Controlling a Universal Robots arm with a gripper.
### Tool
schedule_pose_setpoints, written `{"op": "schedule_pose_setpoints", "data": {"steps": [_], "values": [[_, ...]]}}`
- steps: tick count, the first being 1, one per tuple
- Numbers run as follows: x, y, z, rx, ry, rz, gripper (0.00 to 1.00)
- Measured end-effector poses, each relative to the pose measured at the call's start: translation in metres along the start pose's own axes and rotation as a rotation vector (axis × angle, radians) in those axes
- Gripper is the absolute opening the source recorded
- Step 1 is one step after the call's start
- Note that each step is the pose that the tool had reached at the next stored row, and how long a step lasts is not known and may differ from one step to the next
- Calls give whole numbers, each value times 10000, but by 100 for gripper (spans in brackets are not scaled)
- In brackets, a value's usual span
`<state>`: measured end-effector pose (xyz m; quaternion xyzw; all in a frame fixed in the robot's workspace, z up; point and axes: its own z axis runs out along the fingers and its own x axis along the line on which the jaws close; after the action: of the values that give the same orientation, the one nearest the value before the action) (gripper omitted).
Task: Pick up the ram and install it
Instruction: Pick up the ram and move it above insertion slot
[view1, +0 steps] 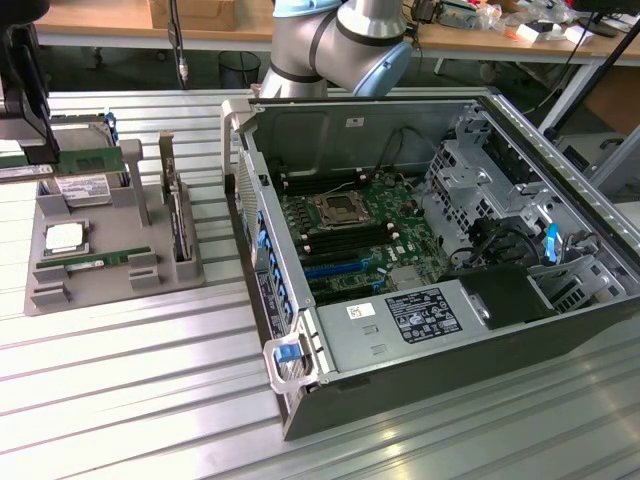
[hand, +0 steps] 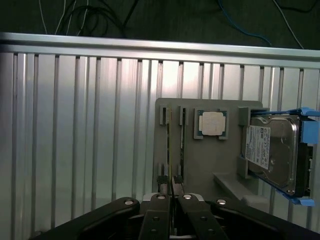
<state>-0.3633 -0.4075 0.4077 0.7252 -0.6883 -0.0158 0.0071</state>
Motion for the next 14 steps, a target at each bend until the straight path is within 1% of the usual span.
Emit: {"op": "schedule_pose_setpoints", "data": {"steps": [3,9,13,14], "values": [[0,1,-30,2,-10,0,12],[-1,1,-32,0,-9,0,12],[2,-50,-33,0,-10,-1,12],[4,-79,-34,0,-9,0,12]]}}
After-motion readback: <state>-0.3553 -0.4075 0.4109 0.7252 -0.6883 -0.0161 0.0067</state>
